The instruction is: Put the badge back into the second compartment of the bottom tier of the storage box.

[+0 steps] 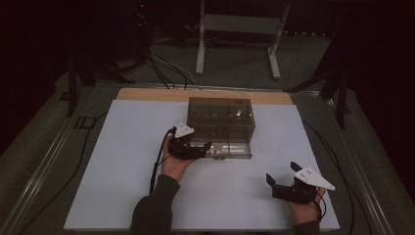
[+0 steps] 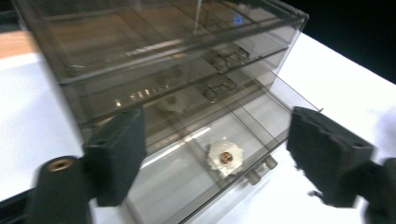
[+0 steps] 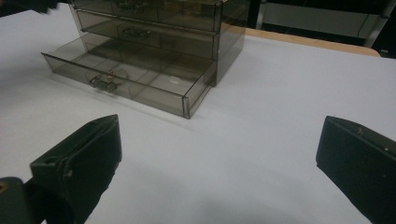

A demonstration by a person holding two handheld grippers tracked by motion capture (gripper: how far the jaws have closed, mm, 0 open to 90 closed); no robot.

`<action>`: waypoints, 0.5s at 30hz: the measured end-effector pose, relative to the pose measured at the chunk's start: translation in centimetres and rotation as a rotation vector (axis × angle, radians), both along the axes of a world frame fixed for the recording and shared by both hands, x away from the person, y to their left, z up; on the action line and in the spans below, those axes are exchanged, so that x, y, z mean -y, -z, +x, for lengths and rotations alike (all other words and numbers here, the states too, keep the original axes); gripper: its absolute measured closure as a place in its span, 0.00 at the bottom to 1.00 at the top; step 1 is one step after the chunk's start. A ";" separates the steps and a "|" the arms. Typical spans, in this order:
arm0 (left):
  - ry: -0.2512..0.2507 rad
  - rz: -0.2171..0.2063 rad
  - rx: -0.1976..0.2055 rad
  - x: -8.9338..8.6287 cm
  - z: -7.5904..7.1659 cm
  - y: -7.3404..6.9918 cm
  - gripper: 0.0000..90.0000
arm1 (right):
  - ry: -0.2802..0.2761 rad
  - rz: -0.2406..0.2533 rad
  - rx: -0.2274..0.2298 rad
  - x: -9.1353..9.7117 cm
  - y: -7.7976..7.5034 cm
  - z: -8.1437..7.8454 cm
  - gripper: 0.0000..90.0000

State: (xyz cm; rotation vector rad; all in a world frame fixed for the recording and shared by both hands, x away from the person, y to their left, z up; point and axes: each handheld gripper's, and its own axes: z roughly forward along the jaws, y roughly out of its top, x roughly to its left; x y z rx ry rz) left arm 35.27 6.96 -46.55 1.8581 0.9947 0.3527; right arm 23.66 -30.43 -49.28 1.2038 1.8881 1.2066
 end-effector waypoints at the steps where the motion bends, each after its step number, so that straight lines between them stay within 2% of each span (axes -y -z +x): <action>1: -0.008 -0.001 0.010 -0.5 -0.2 -0.2 0.19 | 0.000 0.000 0.000 0.0 0.0 0.0 0.01; 4: -0.035 -0.011 0.042 -1.9 -0.8 -0.7 0.16 | -0.001 0.000 0.000 -0.1 0.0 0.0 0.01; 9: -0.069 -0.016 0.067 -4.3 -1.8 -1.4 0.02 | 0.001 0.001 -0.001 -0.1 0.0 -0.1 0.01; 11: -0.081 -0.030 0.082 -5.3 -2.2 -1.5 0.01 | -0.002 0.001 -0.001 -0.2 0.0 -0.1 0.01; 15: -0.115 -0.029 0.099 -7.0 -2.9 -1.8 0.00 | -0.007 -0.001 -0.001 -0.3 0.0 -0.1 0.01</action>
